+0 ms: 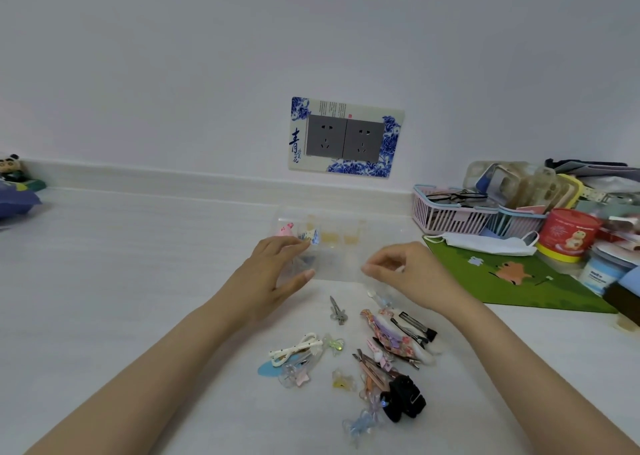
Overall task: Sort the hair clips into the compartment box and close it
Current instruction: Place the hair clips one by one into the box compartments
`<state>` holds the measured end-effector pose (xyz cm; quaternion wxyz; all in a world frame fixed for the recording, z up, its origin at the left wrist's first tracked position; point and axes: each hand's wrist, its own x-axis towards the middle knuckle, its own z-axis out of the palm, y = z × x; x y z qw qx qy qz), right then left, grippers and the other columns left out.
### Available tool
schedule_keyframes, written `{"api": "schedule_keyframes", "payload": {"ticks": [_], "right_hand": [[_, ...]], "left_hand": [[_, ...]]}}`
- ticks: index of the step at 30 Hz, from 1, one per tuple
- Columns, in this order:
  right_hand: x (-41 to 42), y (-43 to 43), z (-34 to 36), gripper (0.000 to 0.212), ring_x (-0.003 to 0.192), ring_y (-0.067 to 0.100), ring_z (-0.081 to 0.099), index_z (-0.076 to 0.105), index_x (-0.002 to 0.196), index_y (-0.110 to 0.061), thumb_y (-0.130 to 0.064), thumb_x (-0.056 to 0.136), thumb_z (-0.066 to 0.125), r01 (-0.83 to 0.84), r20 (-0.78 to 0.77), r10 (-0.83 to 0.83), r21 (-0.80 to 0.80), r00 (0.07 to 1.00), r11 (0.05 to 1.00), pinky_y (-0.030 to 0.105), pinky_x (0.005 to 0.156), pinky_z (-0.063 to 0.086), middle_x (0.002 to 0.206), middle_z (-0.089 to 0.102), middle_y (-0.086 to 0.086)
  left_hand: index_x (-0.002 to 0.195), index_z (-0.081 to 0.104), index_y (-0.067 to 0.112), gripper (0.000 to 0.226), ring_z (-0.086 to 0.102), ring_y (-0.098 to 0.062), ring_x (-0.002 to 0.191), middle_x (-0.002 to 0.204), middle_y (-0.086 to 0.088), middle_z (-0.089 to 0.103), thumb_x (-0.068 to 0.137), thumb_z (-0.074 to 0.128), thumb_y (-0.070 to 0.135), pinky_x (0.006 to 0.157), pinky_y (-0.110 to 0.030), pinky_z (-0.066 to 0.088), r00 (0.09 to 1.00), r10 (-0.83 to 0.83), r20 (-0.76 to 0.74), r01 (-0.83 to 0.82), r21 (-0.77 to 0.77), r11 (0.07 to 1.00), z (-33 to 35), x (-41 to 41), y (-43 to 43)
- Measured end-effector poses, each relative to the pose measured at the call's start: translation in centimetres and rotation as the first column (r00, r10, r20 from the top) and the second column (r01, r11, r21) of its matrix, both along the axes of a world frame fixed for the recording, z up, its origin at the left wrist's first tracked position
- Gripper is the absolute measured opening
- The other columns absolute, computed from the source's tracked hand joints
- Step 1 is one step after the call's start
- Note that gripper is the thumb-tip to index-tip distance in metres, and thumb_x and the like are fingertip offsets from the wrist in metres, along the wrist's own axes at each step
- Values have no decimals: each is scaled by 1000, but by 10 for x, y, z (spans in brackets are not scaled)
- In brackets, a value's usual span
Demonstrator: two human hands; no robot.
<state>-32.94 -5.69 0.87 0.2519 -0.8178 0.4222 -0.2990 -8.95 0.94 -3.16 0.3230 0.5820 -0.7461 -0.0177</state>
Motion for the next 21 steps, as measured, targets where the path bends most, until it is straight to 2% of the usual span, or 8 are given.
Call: {"api": "schedule_keyframes", "payload": {"ticks": [2, 4, 9, 11, 13, 15, 18, 21], "right_hand": [[-9, -3, -7, 15, 74, 4, 62, 74, 84, -20, -34, 77, 74, 47, -104, -39, 68, 994, 997, 22, 76, 51, 80, 72, -10], [-11, -4, -13, 21, 74, 5, 62, 72, 89, -21, -35, 73, 77, 85, -117, -70, 125, 991, 989, 25, 77, 52, 81, 69, -9], [-4, -4, -21, 20, 60, 7, 58, 72, 92, -14, -19, 74, 78, 59, -127, -38, 165, 991, 985, 29, 69, 55, 75, 64, -4], [0, -2, -22, 12, 55, 3, 55, 72, 86, -15, -16, 75, 77, 23, -100, -7, 154, 995, 988, 23, 59, 51, 72, 62, -4], [4, 1, -20, 8, 51, -2, 52, 70, 82, -15, -16, 76, 76, -1, -2, 1, 139, 1000, 990, 18, 58, 45, 71, 61, -5], [9, 4, -14, 8, 55, -5, 53, 67, 83, -13, -15, 78, 74, -34, 189, 1, 172, 982, 984, 16, 61, 45, 78, 63, -3], [19, 15, -4, 12, 66, 10, 62, 58, 81, -12, -11, 81, 70, -158, 484, -8, 301, 875, 941, 20, 61, 54, 86, 66, 8], [29, 27, -1, 15, 75, 17, 66, 55, 77, -13, -9, 82, 68, -245, 631, -31, 345, 775, 906, 22, 66, 57, 88, 68, 15]], "left_hand": [[139, 40, 28, 85, 29, -9, 133, 140, 8, 42, 75, 18, 79, 104, -20, 25, 1000, 6, 3, -6, -6, 1000, 0, -1, 1], [139, 40, 27, 86, 29, -8, 132, 140, 8, 42, 75, 16, 79, 106, -20, 24, 1000, 15, 17, -15, -23, 1000, -1, -1, 2], [136, 45, 24, 69, 26, -12, 138, 141, 7, 45, 86, 24, 67, 114, -28, 20, 998, 20, 53, -11, -161, 987, -1, -7, 2], [131, 50, 26, 56, 30, -9, 135, 135, 11, 49, 88, 33, 57, 111, -26, 24, 999, 7, -31, -14, -211, 977, 3, -15, 6], [124, 55, 30, 49, 38, -2, 126, 127, 15, 53, 86, 36, 55, 104, -19, 29, 987, -23, -160, -9, -194, 981, 7, -24, 12], [117, 58, 34, 42, 47, 4, 112, 117, 20, 58, 85, 42, 57, 94, -11, 36, 960, -51, -276, 19, -117, 993, 11, -34, 19], [103, 65, 32, 31, 61, -2, 91, 98, 12, 68, 83, 54, 54, 79, -16, 48, 881, -65, -468, 99, 49, 994, 15, -49, 26], [93, 64, 21, 29, 67, -5, 73, 83, -3, 76, 77, 64, 45, 75, -23, 51, 771, -22, -637, 182, 187, 965, 18, -60, 29]]}}
